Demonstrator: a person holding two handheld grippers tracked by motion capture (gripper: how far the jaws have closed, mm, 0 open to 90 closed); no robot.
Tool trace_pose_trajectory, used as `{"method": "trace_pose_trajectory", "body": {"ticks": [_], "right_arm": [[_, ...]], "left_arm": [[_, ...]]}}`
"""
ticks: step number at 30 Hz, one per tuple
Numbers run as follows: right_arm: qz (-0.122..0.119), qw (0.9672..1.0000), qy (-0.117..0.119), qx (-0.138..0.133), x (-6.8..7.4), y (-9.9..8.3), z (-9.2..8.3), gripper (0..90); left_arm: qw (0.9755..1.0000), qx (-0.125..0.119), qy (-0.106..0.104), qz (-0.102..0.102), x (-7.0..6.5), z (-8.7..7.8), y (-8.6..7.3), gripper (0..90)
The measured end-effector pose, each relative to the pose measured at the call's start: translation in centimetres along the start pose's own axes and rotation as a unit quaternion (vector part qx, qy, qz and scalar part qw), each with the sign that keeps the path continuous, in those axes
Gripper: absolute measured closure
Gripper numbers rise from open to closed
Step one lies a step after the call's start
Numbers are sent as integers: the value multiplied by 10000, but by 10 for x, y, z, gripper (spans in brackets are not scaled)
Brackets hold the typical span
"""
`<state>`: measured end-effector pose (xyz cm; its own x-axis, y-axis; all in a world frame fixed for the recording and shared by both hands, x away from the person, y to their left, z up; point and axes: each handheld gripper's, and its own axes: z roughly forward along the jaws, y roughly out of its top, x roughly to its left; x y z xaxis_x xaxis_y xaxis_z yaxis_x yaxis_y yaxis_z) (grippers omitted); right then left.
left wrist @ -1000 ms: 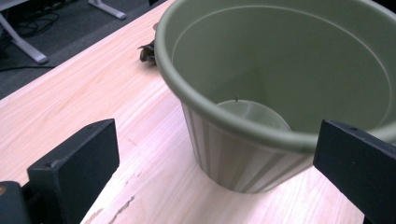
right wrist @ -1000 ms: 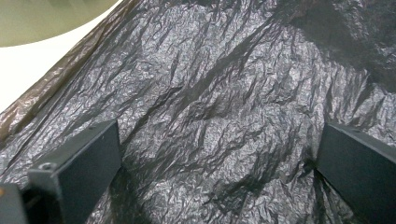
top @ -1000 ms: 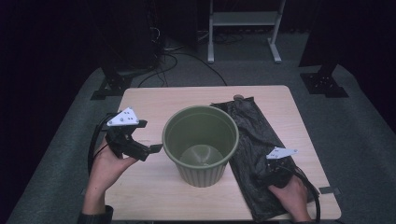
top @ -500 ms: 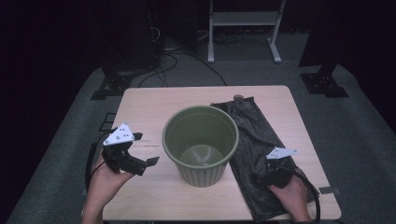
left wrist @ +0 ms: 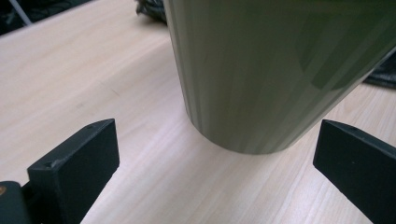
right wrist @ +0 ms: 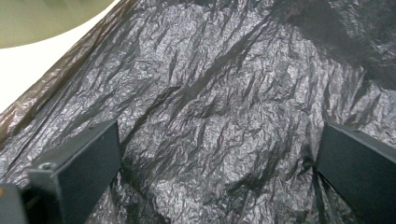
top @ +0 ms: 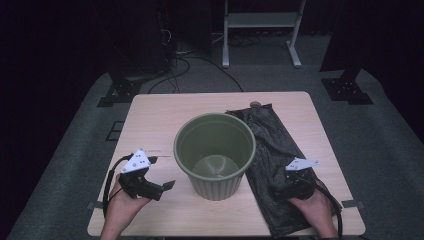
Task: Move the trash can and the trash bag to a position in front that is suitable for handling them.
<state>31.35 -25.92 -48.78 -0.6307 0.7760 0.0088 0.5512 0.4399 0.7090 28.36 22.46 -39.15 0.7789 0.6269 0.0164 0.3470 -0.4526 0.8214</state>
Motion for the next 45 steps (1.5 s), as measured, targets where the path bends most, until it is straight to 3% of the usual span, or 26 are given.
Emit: {"method": "trace_pose_trajectory", "body": {"ticks": [7,23,26,32,45], "right_arm": [[21,10000,-26,-5,0,0,0,0],[-1,10000,-15,-6,0,0,0,0],[-2,10000,-15,-6,0,0,0,0],[-2,10000,-12,-5,0,0,0,0],[-1,10000,-12,-6,0,0,0,0]], "left_arm": [[9999,-13,44,-115,0,12,-17,0],[9986,332,221,-350,8,43,-58,0],[9977,559,305,-246,9,50,-62,0],[9956,828,343,-273,12,60,-70,0],[9950,857,384,-339,15,61,-70,0]]}}
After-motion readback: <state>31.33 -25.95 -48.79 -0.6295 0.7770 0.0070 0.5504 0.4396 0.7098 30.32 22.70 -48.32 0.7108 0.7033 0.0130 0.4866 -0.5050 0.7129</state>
